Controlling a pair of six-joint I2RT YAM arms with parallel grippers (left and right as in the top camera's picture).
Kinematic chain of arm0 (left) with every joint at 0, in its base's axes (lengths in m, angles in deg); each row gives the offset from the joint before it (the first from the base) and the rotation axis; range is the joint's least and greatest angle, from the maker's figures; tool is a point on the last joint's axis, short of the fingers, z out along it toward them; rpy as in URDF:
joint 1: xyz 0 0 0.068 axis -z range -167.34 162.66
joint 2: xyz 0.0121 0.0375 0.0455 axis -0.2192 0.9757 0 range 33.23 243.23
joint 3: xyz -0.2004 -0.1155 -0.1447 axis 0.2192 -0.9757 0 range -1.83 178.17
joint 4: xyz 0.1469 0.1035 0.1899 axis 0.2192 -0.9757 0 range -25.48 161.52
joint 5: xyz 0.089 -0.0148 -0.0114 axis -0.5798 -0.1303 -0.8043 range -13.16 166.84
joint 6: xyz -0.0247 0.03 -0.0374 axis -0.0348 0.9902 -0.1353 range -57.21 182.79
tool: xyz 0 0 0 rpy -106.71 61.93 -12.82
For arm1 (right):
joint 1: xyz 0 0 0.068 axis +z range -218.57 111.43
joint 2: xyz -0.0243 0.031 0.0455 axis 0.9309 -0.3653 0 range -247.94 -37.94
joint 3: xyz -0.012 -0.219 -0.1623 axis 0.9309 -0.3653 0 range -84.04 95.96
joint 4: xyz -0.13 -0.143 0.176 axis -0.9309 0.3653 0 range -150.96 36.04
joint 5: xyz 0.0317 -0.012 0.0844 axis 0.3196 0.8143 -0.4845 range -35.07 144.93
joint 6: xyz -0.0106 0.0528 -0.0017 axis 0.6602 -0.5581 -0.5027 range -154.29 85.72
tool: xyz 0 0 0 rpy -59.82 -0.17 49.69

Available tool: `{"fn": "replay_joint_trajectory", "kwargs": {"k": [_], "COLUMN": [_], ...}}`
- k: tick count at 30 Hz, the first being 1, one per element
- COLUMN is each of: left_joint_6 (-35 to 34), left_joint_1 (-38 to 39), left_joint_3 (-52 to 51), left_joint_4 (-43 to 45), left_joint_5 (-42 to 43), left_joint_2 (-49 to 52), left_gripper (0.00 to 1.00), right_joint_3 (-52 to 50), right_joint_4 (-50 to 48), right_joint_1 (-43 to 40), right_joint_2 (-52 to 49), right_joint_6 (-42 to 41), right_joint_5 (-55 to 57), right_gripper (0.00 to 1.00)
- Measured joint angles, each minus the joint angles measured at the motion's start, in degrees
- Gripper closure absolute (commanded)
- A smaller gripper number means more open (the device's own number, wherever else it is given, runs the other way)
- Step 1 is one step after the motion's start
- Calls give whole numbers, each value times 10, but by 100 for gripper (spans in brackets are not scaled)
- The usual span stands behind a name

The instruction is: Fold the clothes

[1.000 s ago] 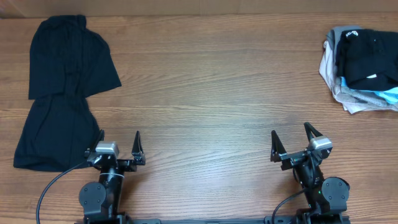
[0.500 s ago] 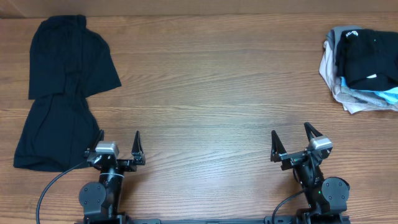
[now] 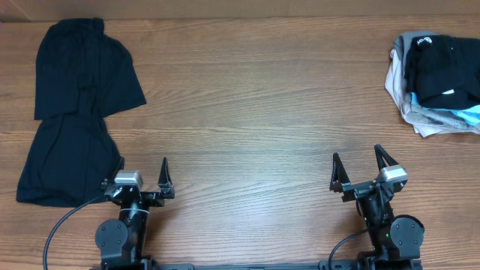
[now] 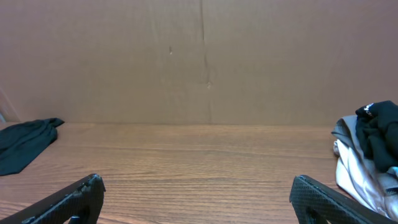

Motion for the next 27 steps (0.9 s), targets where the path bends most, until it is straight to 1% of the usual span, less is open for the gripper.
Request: {"fn": "replay_joint_trajectory", "kwargs": {"k": [20,27], "left_joint_6": [0,0], "left_joint_1": [0,0], "left_joint_3": [0,0], "left_joint_4": [-2,-2], "left_joint_5": [-3,-3], "left_joint_2": [0,0], "left_gripper": [0,0], "right_joint_3": [0,0], "right_joint_4": [4,-14], "right_joint_1": [0,0], "right_joint_2": [0,0], "right_joint_6": [0,0], "right_joint_5": [-4,-6], "right_gripper": [0,0]}}
